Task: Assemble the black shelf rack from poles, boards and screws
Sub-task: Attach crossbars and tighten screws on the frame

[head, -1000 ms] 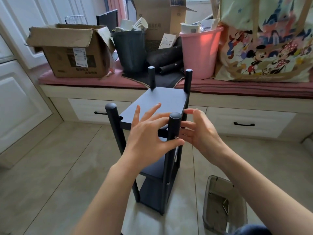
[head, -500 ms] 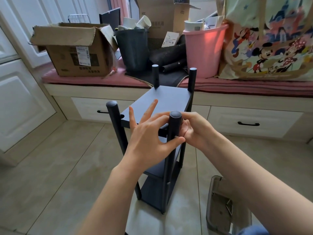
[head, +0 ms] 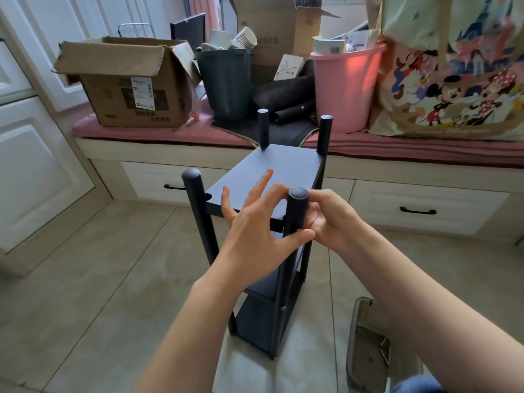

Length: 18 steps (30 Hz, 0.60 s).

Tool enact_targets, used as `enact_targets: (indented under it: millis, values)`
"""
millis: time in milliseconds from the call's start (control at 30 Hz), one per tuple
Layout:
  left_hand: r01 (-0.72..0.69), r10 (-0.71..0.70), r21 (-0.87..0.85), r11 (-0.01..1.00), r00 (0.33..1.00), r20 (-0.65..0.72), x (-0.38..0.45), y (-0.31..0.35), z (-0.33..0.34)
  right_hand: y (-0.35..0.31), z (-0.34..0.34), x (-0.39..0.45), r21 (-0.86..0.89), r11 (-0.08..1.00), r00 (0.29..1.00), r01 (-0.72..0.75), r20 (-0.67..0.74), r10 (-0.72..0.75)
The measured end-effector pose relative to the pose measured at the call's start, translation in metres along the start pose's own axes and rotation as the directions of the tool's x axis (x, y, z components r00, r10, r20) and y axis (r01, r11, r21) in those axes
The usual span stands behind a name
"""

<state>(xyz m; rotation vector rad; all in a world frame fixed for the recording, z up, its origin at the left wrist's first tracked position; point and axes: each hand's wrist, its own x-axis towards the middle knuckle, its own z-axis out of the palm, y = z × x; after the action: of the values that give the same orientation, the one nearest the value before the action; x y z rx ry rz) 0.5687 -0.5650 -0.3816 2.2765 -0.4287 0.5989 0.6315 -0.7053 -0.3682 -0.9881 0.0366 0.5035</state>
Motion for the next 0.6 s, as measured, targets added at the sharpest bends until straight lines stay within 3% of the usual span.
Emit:
enact_targets:
  millis: [400,600]
  values:
    - [-0.035,0.035,0.041,0.999,0.999,-0.013,-0.0002,0.0017,-0.0024,-0.0014,-0.0019,0.0062,0.055,0.998,1.000,0.002,-0.003,-0.002]
    - [-0.028,0.029,0.070,0.997,0.999,-0.013,-0.0003,-0.0013,-0.0004,-0.0034,-0.0049,0.0061,0.000,1.000,1.000,-0.013,0.002,0.013]
